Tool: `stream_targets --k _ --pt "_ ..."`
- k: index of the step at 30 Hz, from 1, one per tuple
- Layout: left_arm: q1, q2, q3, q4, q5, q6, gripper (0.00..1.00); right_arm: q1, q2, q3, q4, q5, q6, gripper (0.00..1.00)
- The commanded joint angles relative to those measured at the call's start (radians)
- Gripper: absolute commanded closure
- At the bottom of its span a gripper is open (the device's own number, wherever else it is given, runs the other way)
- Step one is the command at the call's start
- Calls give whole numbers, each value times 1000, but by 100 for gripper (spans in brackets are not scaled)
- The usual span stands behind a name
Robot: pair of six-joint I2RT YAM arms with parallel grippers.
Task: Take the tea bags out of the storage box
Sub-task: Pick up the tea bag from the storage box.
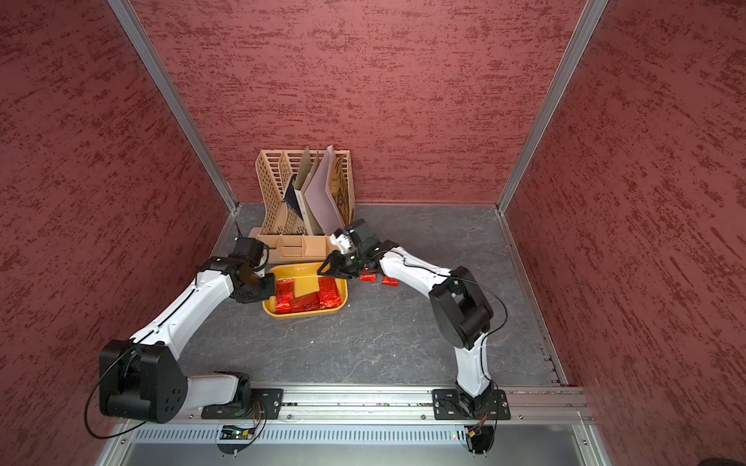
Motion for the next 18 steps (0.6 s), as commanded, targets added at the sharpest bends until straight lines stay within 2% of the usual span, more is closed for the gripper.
stream_targets --k 1,6,12,18 --pt "-5 -2 -1 27 13 -1 100 44 74 101 46 33 86 61" --pt "-5 -2 -1 26 14 -1 100 110 204 244 -11 65 102 60" --pt "-5 -4 -1 27 13 -2 100 158 264 348 -147 186 72 61" --pt "-4 -2 -1 28 14 -2 100 176 286 360 -159 201 70 61"
